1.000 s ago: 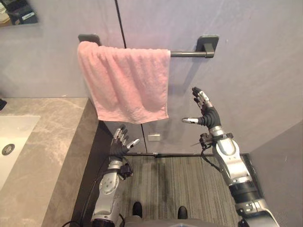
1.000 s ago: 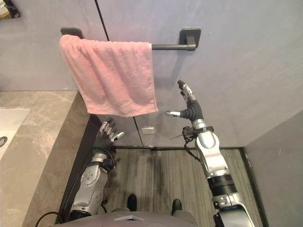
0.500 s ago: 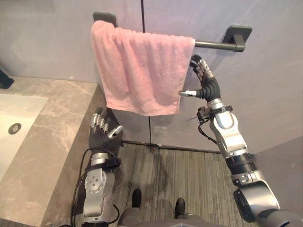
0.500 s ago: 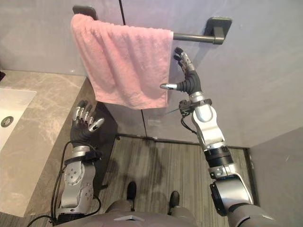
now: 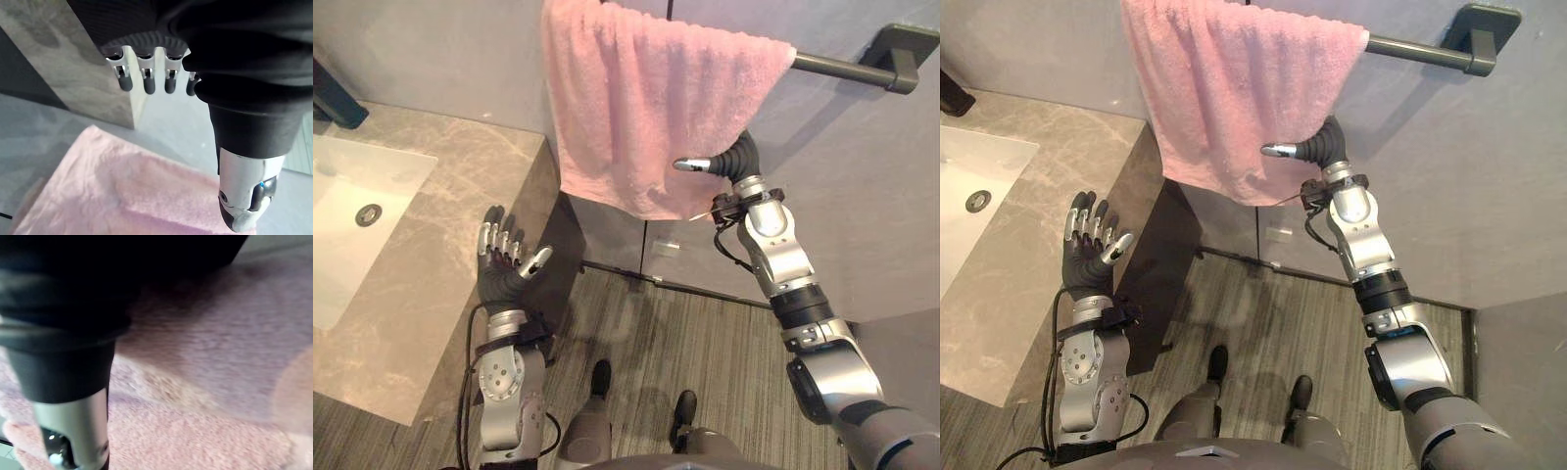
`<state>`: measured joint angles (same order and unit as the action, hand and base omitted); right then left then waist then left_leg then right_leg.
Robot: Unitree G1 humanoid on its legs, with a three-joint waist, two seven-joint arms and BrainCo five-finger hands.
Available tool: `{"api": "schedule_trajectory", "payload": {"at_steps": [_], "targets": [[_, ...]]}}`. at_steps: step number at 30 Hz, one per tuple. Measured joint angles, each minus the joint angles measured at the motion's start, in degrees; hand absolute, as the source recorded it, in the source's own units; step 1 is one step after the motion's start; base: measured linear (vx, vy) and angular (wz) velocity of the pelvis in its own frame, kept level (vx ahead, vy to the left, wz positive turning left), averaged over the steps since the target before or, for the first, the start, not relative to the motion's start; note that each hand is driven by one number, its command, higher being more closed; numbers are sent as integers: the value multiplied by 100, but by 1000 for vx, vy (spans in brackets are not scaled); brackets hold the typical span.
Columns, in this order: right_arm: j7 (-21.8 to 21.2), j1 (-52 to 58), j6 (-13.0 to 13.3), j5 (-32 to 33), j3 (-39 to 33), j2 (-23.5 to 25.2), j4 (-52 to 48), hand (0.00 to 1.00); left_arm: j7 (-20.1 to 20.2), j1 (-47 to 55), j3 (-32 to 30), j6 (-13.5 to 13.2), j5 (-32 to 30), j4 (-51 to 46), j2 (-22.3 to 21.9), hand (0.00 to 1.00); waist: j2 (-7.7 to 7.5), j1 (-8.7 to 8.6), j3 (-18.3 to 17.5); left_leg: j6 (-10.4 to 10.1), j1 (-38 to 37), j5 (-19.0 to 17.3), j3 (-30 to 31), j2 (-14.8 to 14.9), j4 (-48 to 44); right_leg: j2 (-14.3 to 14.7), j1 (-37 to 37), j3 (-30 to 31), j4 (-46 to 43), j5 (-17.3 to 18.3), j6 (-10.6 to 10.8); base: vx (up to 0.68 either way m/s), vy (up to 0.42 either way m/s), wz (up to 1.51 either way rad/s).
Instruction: Organize washtable
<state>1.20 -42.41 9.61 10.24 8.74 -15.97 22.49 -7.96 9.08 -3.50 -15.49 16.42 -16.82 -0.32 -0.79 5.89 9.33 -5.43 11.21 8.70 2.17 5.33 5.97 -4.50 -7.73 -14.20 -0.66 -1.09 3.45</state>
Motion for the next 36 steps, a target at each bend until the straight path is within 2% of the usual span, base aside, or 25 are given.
{"api": "schedule_trajectory", "payload": {"at_steps": [5, 17, 21, 26, 30, 36], "targets": [[44, -155, -105, 170, -2, 111, 58, 100, -21, -22, 8, -4, -4, -154, -4, 0, 18, -7, 227, 13, 38, 52, 25, 1, 2, 0, -22, -65, 4, -24, -1, -54, 12, 3], [124, -156, -105, 213, -50, 139, 64, 100, -142, -139, 32, -8, -11, -140, 12, 0, 21, -68, 243, -18, 38, 85, -93, 4, -38, -8, -56, -10, 9, -76, -15, 3, 0, -3], [76, -120, -106, 214, -52, 115, 64, 100, -155, -742, 308, -74, -14, 421, 368, 0, 21, -68, 244, -18, 15, 104, -392, 96, -55, 34, -138, 245, 41, -207, -53, -44, 8, -25], [-4, -53, -105, 215, -50, 48, 35, 100, -194, -1471, 330, -74, -7, 1064, 654, 0, 20, -117, 243, 3, -26, 87, -655, 186, -1, 124, -153, 483, 240, -397, -81, -84, -6, -31], [-9, -22, -98, 221, -36, 19, -14, 100, -391, -1998, 293, -74, -20, 1358, 907, 0, 13, -225, 241, 4, -26, 88, -794, 217, 0, 171, -166, 604, 371, -505, -65, -54, -8, -20], [-10, 175, -16, 244, -19, 27, -281, 100, -710, -2683, 302, -76, -464, 1851, 1017, 0, -6, -243, 229, 5, -46, 89, -1007, 219, -2, 175, -223, 822, 450, -613, -79, 5, 4, -17]]}}
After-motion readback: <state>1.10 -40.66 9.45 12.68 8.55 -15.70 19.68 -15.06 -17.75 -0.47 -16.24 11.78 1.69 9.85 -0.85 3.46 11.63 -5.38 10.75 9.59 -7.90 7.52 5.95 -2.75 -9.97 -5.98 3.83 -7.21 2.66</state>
